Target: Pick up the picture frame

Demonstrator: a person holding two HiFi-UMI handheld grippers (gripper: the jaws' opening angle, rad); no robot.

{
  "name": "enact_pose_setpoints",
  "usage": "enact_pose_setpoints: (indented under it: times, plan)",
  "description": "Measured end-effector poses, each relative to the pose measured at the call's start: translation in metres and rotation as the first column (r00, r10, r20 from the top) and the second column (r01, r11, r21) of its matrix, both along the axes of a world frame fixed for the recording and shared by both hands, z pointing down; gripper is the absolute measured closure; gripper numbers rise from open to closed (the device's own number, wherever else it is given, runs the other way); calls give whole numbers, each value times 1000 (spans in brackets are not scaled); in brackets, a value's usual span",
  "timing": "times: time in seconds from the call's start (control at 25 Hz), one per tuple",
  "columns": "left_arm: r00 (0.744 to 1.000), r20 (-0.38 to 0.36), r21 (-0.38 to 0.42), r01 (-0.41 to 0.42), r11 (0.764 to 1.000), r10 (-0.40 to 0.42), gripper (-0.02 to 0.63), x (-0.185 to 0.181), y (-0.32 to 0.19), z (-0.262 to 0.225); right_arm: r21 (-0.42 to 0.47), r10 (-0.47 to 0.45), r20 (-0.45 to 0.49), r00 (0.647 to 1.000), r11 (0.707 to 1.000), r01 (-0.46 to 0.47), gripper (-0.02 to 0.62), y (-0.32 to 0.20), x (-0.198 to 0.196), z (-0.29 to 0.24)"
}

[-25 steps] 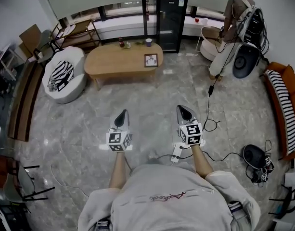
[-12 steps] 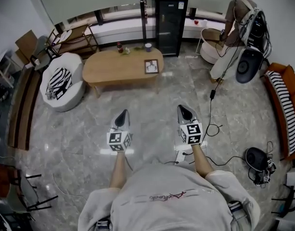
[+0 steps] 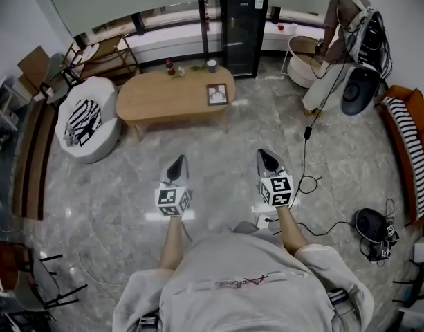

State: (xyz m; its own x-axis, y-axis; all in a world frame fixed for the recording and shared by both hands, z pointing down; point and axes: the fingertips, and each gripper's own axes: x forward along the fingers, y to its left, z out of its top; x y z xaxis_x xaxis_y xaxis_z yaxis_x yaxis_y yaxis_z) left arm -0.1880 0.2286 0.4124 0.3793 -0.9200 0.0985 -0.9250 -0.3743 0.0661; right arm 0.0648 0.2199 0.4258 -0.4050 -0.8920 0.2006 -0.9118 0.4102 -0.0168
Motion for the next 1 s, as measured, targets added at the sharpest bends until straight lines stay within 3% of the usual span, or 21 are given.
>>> enact_pose_setpoints:
  times: [0.64,1.0]
  plan:
    - [1000,-5,-14,-20,1000,20,603,13,1,13,-18,5,-17,1000,1000,-5,591,10,12,18]
    - [1000,-4,-18,-30,999,30,603,15,-26,17,-19,-3,-27,1000,1000,3,591,-16,10,23]
